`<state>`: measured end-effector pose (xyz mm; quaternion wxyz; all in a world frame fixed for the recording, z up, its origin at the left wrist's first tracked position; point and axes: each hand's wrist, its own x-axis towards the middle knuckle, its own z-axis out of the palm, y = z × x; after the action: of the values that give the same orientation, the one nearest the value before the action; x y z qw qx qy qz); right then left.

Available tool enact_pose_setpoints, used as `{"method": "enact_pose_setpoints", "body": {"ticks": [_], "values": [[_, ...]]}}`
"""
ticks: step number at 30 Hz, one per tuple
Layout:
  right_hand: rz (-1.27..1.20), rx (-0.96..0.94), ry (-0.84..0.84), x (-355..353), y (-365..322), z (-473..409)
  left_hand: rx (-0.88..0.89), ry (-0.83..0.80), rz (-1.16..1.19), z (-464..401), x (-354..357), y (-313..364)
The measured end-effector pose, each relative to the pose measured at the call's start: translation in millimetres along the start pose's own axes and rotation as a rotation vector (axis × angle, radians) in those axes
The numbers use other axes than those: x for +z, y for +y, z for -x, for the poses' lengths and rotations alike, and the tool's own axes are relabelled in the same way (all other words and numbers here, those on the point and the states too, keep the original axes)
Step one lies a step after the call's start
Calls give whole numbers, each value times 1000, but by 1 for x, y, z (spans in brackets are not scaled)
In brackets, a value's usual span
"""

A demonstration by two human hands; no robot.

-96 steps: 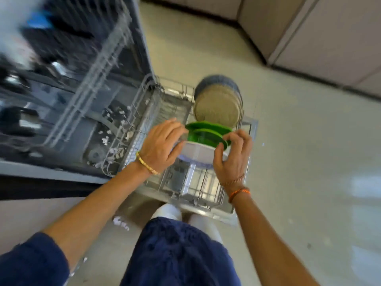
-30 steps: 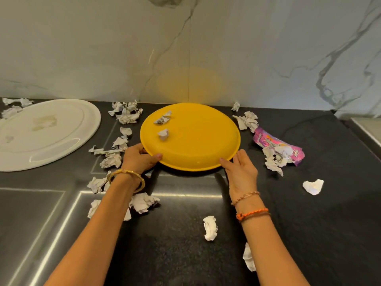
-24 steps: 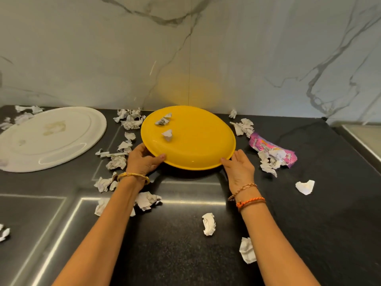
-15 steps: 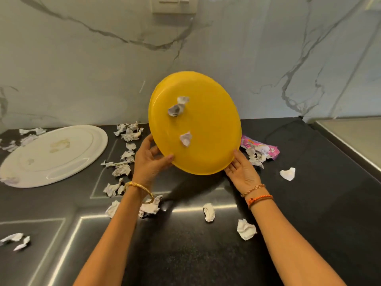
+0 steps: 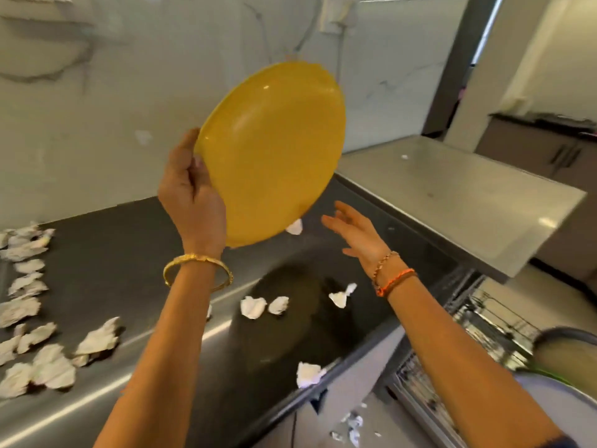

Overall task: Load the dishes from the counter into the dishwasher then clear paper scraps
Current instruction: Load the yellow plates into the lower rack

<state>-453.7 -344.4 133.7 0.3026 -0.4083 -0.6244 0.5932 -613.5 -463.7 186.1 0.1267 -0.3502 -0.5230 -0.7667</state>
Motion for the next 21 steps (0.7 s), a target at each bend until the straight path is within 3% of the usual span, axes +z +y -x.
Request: {"method": "enact_pose_setpoints", "body": {"ticks": [3, 5, 8, 12, 16, 21], "values": [[59, -31, -12, -33, 8, 17, 141, -40, -124, 36, 38, 20], [86, -35, 1, -54, 20, 28, 123, 17, -111, 59, 59, 32], [33, -79, 90, -98, 42, 47, -25, 118, 50, 92, 90, 53], [-217, -111, 216, -168, 50, 77, -399, 178, 279, 123, 132, 86], [-424, -110, 480, -252, 58, 107, -680, 3, 291, 163, 179, 94], [-312, -130, 729, -355, 88, 146, -908, -376, 241, 231, 252, 97]]}}
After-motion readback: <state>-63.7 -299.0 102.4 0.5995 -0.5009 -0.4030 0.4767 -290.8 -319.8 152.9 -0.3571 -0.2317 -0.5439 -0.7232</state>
